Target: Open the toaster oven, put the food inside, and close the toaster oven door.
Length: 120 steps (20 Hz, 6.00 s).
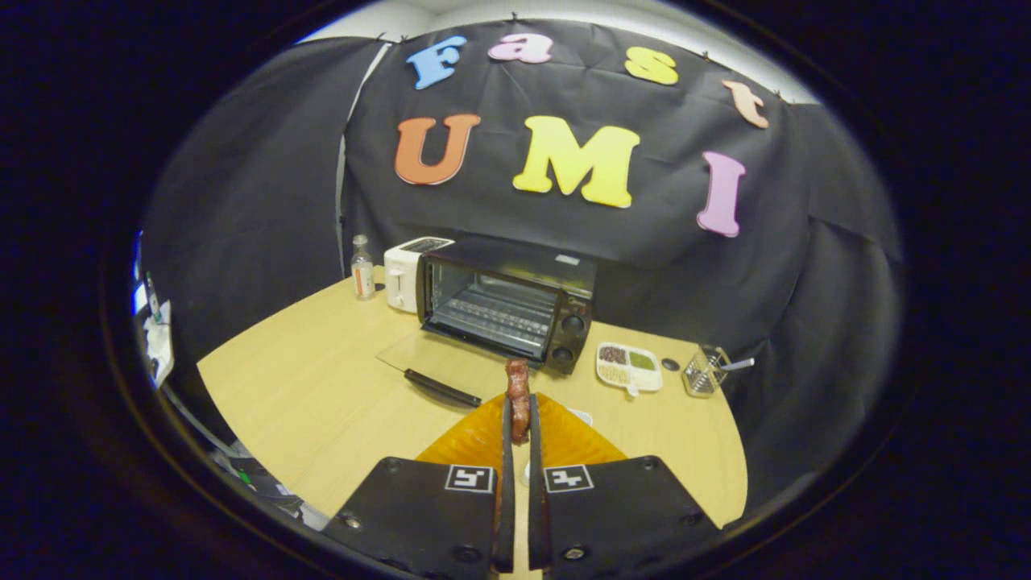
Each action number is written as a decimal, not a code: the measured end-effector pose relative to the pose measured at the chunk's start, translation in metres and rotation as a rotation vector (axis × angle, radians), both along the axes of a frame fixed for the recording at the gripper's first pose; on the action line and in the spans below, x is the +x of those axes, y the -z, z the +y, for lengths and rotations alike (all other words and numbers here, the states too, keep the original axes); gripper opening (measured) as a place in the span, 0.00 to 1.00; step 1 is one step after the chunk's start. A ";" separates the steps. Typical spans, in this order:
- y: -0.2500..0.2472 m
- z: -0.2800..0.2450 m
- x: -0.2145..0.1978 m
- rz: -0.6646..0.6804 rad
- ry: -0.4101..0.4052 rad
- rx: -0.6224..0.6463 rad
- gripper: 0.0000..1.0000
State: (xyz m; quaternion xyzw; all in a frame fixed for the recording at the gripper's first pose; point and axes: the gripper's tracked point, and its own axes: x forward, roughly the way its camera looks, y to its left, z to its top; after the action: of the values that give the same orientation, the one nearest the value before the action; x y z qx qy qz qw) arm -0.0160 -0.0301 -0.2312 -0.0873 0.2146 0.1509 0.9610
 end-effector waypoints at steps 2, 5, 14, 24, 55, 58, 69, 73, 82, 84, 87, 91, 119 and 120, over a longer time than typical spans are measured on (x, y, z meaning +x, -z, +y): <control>-0.004 0.020 0.003 -0.039 -0.004 -0.022 0.10; -0.002 0.048 0.017 -0.084 0.008 -0.037 0.10; 0.034 0.102 0.106 -0.066 0.133 0.234 0.10; 0.086 0.137 0.194 0.153 0.249 0.799 0.10; 0.149 0.095 0.317 0.081 0.526 0.885 0.39; 0.140 0.097 0.289 0.079 0.502 0.827 0.49; 0.143 0.119 0.146 0.019 0.389 0.420 0.93; 0.162 0.137 0.112 0.043 0.355 0.327 1.00; 0.228 0.150 0.090 0.258 0.352 0.234 1.00; 0.233 0.153 0.092 0.281 0.356 0.225 1.00; 0.236 0.153 0.096 0.280 0.352 0.166 1.00; 0.237 0.155 0.102 0.278 0.346 0.150 1.00; 0.153 0.124 0.183 0.092 0.395 0.129 1.00; 0.150 0.123 0.186 0.085 0.396 0.121 1.00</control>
State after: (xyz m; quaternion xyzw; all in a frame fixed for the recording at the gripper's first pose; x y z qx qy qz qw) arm 0.1701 0.0928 -0.3814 0.0207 0.2585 -0.0249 0.9655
